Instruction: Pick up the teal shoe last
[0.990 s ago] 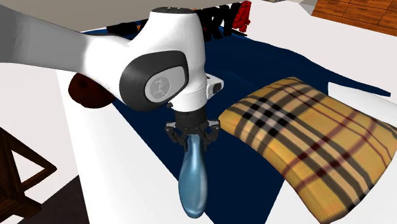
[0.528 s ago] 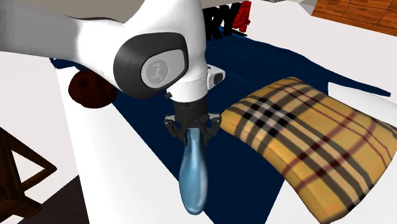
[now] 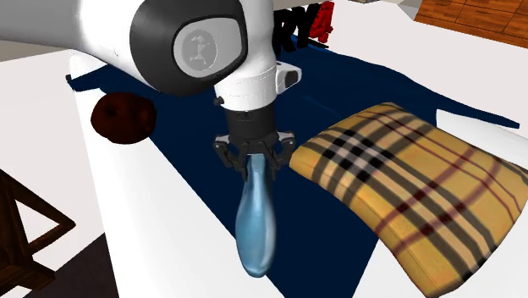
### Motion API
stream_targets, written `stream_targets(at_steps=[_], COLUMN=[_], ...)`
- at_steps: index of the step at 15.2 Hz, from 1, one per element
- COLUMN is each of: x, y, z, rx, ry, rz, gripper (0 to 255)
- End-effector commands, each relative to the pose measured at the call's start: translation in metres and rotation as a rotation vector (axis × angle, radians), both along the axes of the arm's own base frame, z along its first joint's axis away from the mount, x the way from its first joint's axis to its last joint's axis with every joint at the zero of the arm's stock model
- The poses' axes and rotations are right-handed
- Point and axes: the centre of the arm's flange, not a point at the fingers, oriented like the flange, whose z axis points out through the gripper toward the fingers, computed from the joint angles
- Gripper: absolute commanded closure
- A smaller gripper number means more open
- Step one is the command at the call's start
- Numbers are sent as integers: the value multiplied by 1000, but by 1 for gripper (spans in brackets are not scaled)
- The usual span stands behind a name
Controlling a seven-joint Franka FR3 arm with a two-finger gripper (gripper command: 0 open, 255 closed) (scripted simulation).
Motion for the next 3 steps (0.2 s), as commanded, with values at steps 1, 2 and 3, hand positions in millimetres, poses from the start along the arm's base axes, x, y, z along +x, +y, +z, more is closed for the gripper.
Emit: stream_targets(at_steps=[1, 2, 3], x=[1, 0, 1], y=[-1, -1, -1], z=[10, 11, 11], rx=[0, 0, 0], ry=[0, 0, 0], rz=[0, 0, 0], gripper=[255, 255, 255])
